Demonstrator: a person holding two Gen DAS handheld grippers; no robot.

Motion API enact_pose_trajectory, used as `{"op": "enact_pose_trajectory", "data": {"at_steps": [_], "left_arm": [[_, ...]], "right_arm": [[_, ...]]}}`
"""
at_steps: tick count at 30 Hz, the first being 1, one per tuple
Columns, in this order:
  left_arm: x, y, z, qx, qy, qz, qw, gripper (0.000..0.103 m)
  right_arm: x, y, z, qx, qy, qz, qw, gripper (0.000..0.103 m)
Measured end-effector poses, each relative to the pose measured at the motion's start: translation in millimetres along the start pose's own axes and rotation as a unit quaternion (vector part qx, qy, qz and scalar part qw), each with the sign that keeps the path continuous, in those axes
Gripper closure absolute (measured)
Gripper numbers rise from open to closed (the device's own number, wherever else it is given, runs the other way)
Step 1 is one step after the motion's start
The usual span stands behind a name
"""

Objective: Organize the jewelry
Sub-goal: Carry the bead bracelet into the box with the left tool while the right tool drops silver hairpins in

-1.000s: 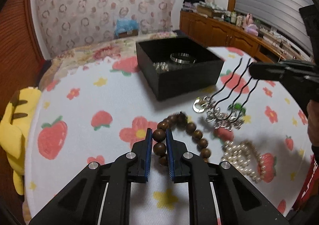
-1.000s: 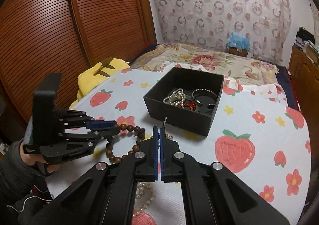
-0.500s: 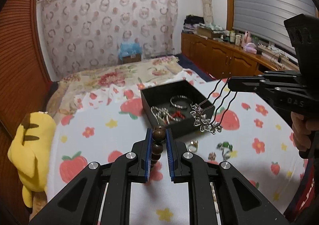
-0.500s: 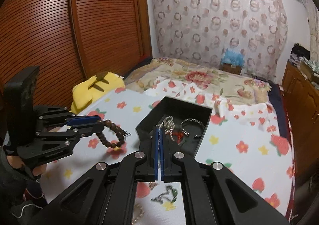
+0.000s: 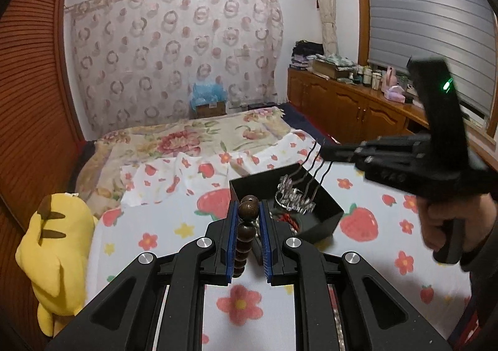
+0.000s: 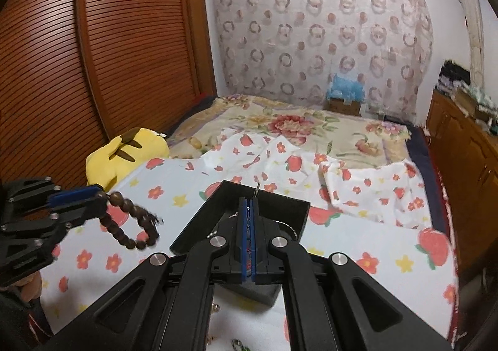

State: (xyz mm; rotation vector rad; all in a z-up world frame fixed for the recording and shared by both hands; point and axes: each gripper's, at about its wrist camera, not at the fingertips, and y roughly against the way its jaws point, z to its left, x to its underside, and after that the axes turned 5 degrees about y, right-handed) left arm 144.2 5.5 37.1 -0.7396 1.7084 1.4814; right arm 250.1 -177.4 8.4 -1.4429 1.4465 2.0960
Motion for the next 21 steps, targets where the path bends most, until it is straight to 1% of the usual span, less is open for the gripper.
{"op": "enact_pose_trajectory", "data": {"at_steps": [5,8,11,15,17,21], "left_arm": [[-10,-9,0,-0.002,0.000,0.001,1.0000,0.091],[-14,-12,-2,-0.001,0.000,-0.002,1.0000,0.090],[-24,-20,-8,-0.002,-0.003,-0.005,1.0000,0.091],[-35,-35,-18,-0.003,-0.011,-0.004,0.9999,0.091],[-39,-42,-23,-0.002,-0.013,-0.002,0.9999,0.091],[-44,-60,-31,-0.005,-0.016,0.005,0.9998,0.091]], "right_arm": [[11,-21,-5,-0.017,-0.021,0.010,1.000,0.101],[19,-31,-8,-0.021,-0.031,0.019,0.999,0.101],[26,-38,-13,-0.025,-0.034,0.032,0.999,0.097],[36,-31,-23,-0.028,-0.034,0.030,0.999,0.096],[40,-25,-28,-0.029,-0.035,0.027,0.999,0.091],[52,-9,-38,-0.024,-0.035,0.021,0.999,0.090]]}}
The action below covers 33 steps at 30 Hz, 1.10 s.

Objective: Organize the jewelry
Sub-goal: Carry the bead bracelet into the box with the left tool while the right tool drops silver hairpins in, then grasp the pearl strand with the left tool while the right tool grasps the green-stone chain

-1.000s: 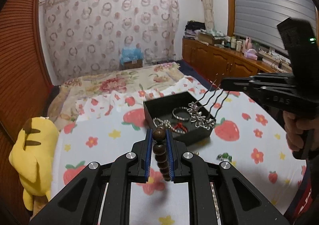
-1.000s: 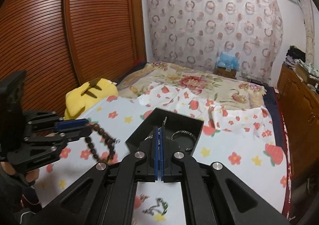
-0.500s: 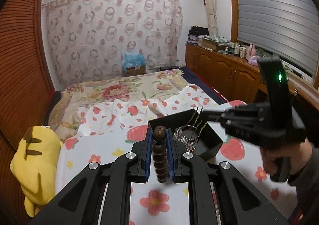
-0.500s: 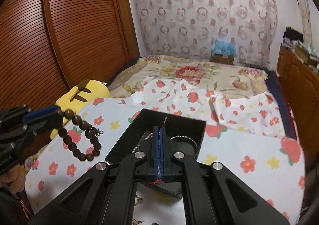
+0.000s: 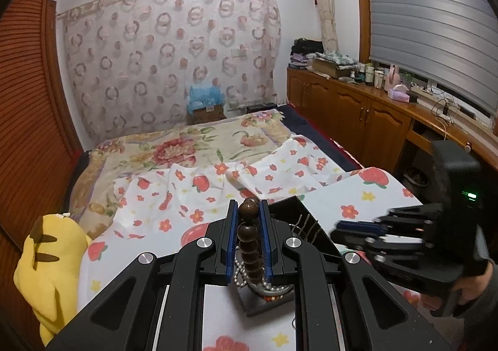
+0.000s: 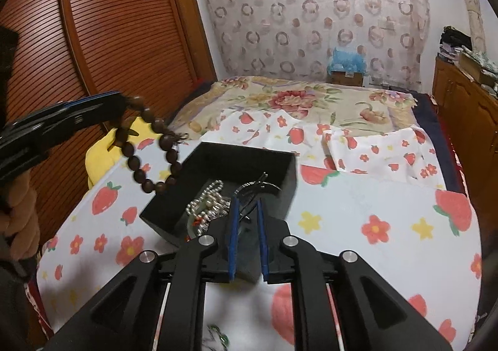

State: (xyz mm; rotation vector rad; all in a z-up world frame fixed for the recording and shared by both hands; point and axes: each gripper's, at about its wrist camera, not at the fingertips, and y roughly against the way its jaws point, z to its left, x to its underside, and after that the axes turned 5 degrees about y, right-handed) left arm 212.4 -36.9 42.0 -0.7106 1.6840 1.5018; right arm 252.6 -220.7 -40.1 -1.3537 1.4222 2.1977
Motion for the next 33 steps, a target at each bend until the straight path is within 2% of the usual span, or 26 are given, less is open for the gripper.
{"op": "enact_pose_trajectory", "data": {"at_steps": [9,14,20,24,27,31,33], "left_arm": [[0,-41,-11,-0.018,-0.007,0.028,0.9994,0.090],[0,-49,-12,-0.022,-0.003,0.038,0.9990,0.090],[12,-34,-17,-0.018,-0.013,0.035,0.9991,0.076],[29,-18,-19,-0.007,-0.016,0.035,0.9992,0.074],[46,-3,-20,0.002,-0.017,0.034,0.9993,0.066],[73,15,-20,0.014,-0.018,0.040,0.9989,0.065],[86,22,-19,0.018,-0.017,0.043,0.9987,0.060]], "right_arm": [[30,40,-1,0.004,0.026,-0.011,1.000,0.090],[42,51,2,-0.002,0.027,-0.012,1.000,0.090],[60,56,16,-0.003,0.040,-0.003,0.999,0.090],[74,61,32,-0.009,0.047,0.003,0.999,0.090],[83,63,42,-0.010,0.055,0.008,0.998,0.090],[89,54,52,0.004,0.076,0.024,0.997,0.090],[90,47,52,0.006,0.077,0.036,0.996,0.089]]}}
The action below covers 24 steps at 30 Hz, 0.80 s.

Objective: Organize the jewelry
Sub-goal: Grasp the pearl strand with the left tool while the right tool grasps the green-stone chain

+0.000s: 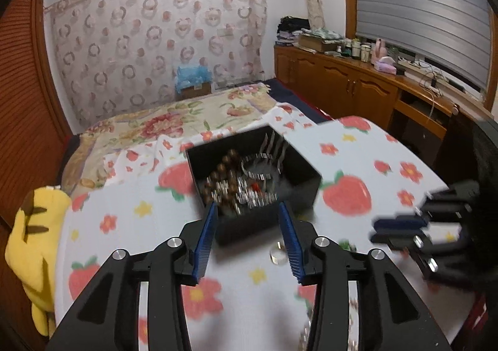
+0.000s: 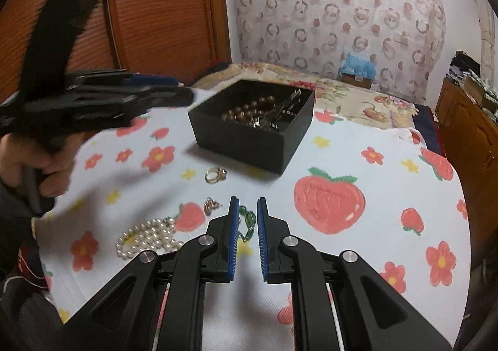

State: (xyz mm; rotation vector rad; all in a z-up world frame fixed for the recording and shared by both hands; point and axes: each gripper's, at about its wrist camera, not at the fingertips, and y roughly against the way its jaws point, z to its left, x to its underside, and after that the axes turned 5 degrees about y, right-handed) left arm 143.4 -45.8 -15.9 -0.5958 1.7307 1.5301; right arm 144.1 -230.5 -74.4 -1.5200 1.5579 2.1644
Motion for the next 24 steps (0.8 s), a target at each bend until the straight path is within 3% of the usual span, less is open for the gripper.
{"op": "enact_pose_trajectory", "data": {"at_steps": [2,4,10,12,16,24], "left_arm": [[13,5,1,0.000,0.000,-0.002,1.0000,0.053],[21,8,1,-0.002,-0.002,0.001,1.0000,0.049],[45,10,6,-0.001,0.001,0.018,0.9998,0.044],[50,11,8,0.000,0.005,0.022,0.9997,0.044],[65,12,9,0.008,0.011,0.036,0.9993,0.044],[85,17,5,0.020,0.015,0.053,0.9983,0.044]], "right_arm": [[0,-6,-1,0.001,0.000,0.009,1.000,0.079],[1,-13,-1,-0.002,-0.001,0.017,1.000,0.077],[-3,-28,0,-0.009,0.005,0.041,0.999,0.078],[-4,-33,1,-0.003,0.011,0.049,0.999,0.085],[-3,-45,-4,0.007,0.009,0.067,0.998,0.089],[0,-50,-8,0.011,0.004,0.068,0.998,0.089]]}}
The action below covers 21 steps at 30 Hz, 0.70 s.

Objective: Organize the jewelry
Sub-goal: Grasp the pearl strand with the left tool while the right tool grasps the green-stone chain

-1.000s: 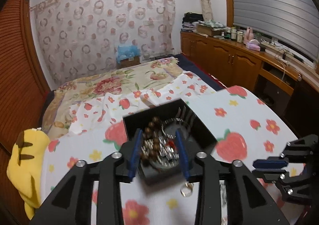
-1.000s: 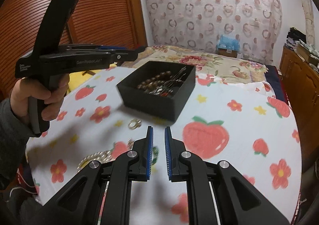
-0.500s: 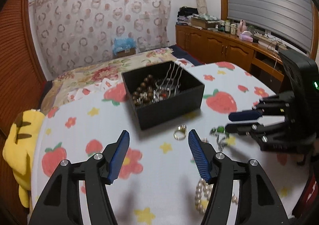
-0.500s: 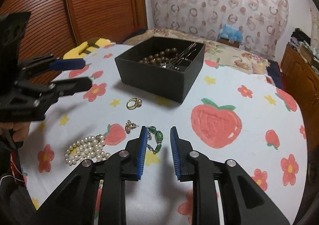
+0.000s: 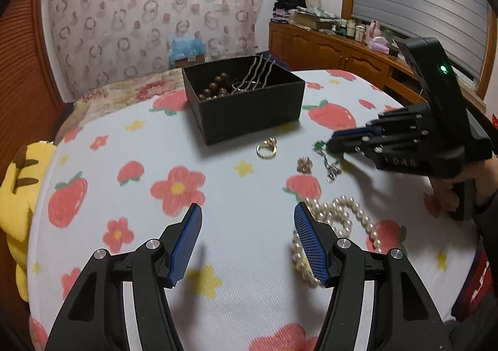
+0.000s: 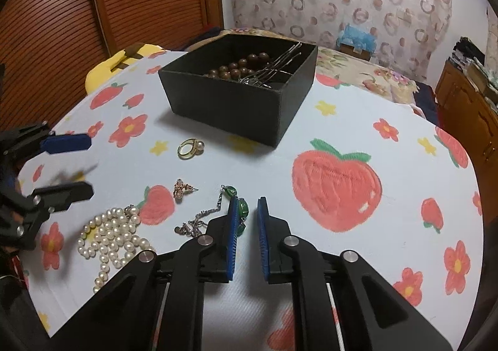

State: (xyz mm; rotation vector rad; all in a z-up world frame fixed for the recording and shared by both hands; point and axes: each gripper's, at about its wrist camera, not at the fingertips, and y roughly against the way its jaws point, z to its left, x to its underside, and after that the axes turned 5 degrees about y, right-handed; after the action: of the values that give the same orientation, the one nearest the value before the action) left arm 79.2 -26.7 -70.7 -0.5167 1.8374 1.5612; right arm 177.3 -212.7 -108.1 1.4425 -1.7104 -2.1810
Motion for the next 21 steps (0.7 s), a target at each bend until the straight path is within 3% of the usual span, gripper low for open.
{"op": "enact_pose_trajectory", "data": {"at_steps": [7,21], "left_arm": [[13,4,-6,0.007,-0.002,0.014,0.9999,0.044],[21,-6,-22,0.032,-0.013,0.049,0.9982,0.087]], "right_arm": [[-1,-1,1,0.001,0.003,0.000,1.000,0.089],[0,-1,3,0.010,0.011,0.001,1.000,0.088]]}}
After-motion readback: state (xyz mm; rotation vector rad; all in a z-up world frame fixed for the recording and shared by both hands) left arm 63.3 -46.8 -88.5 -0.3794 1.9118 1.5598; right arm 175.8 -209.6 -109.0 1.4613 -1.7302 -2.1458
